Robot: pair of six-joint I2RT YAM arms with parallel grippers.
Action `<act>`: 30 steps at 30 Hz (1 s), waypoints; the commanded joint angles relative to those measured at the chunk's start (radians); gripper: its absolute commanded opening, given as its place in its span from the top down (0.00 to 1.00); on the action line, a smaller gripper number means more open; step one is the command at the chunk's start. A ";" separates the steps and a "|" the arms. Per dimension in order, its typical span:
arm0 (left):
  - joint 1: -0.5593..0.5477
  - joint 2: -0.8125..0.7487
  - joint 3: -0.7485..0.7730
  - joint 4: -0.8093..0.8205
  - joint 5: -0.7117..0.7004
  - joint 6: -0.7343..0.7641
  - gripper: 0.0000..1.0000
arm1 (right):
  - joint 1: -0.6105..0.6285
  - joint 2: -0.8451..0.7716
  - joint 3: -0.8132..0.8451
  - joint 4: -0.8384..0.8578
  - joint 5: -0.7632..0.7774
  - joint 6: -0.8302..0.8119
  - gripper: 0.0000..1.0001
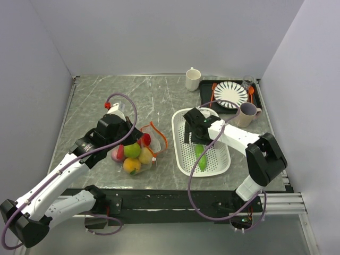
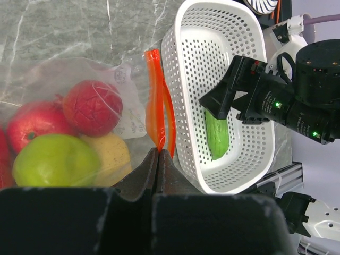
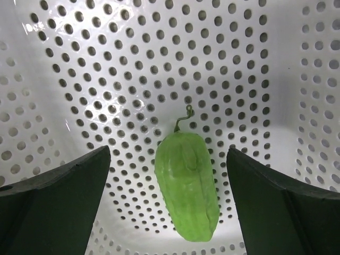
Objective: Place the food in the zip-top bag and seal the zipper
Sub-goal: Pick up the fake vegetable from the bin.
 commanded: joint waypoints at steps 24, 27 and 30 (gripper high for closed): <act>-0.001 0.004 0.013 0.027 0.007 0.005 0.99 | 0.000 -0.175 -0.249 0.136 -0.162 -0.064 0.62; -0.001 0.006 0.012 0.032 0.012 0.005 0.99 | 0.000 -0.178 -0.223 0.110 -0.151 -0.065 0.77; -0.001 0.003 0.007 0.030 0.010 0.004 0.99 | 0.001 -0.215 -0.204 0.114 -0.173 -0.065 0.80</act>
